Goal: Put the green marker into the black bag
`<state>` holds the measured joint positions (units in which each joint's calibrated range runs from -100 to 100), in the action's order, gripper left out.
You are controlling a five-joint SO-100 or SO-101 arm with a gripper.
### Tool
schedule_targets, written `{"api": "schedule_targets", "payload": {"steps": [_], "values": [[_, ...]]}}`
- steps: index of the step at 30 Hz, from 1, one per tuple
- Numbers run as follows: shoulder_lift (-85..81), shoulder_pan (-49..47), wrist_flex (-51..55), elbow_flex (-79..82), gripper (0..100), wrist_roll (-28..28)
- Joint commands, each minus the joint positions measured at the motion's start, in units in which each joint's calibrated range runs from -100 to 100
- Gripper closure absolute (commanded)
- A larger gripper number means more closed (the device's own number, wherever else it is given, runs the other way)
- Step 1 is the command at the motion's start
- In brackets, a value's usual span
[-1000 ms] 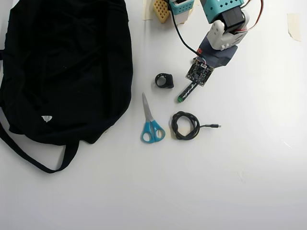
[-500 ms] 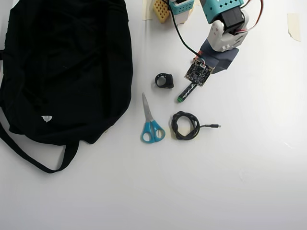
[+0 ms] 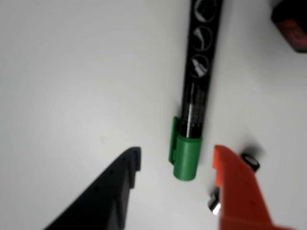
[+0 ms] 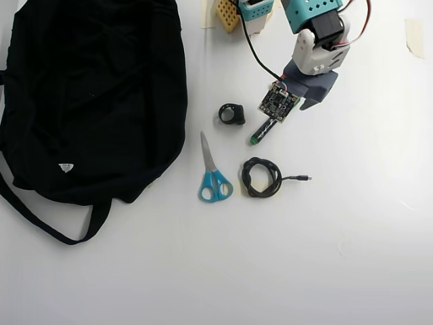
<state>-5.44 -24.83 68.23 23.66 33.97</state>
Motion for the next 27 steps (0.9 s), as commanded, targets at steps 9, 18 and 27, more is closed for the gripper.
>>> {"api": "schedule_targets", "payload": {"steps": [9,18,27], "values": [[6.6,1.3,-2.3,-0.2,66,-1.4],[6.7,1.8,-3.1,-0.2,70,-1.7],[8.1,2.4,-7.2,-0.3,71,-2.2]]}}
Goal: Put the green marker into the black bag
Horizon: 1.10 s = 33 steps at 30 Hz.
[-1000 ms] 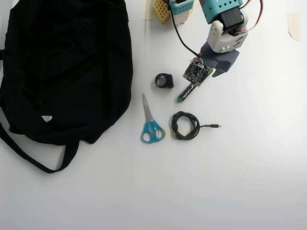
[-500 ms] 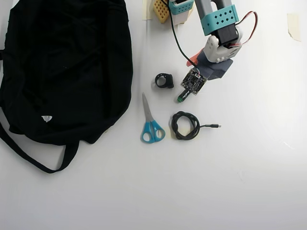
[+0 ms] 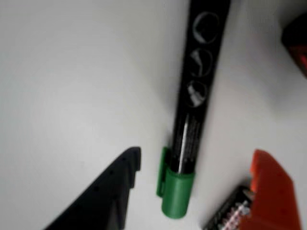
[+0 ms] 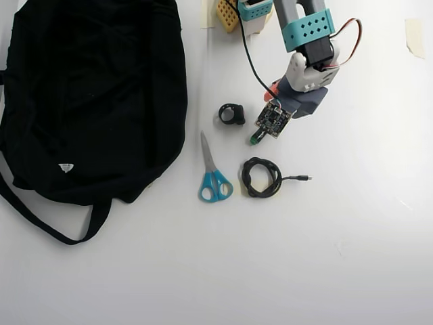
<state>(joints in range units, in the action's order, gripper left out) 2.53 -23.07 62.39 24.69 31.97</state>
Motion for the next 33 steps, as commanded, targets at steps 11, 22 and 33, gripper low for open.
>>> {"api": "schedule_targets", "payload": {"steps": [11,22,33], "values": [[2.5,0.9,-3.8,-1.3,71,0.2],[3.4,1.4,-4.6,-1.3,71,0.3],[5.7,2.0,-7.3,-1.3,71,0.3]]}}
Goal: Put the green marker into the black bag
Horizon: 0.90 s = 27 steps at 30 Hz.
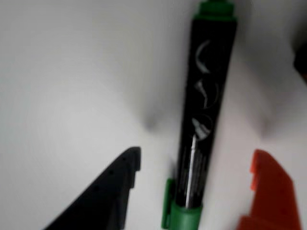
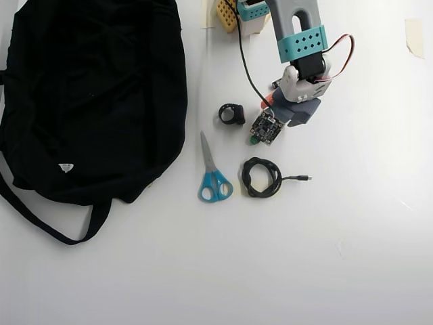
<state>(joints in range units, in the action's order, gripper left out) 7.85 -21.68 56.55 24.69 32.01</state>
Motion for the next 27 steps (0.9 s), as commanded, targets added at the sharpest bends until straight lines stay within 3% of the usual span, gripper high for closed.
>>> {"api": "schedule_targets", "payload": {"steps": [1,27], "values": [[0.9,0.6,-2.0,-1.3,71,0.2],[1.6,2.1,-3.2,0.7,71,-0.3]]}}
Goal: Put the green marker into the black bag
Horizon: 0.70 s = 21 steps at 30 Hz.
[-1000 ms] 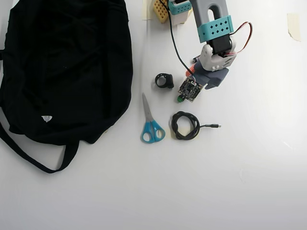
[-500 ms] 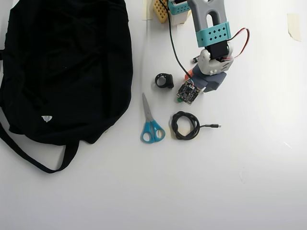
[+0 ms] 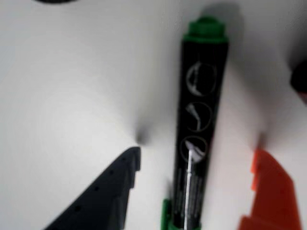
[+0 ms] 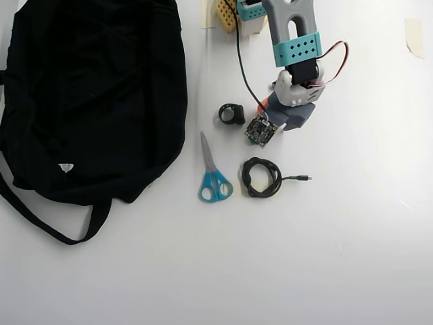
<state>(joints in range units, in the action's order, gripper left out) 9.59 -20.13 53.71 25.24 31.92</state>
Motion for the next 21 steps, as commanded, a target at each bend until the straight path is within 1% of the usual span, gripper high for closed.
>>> {"api": "schedule_targets", "payload": {"steps": [1,9,21], "values": [[-0.1,0.5,-0.4,0.2,71,-0.2],[2.9,0.6,-0.5,-0.8,71,-0.2],[3.1,0.7,-0.5,-0.3,71,-0.1]]}}
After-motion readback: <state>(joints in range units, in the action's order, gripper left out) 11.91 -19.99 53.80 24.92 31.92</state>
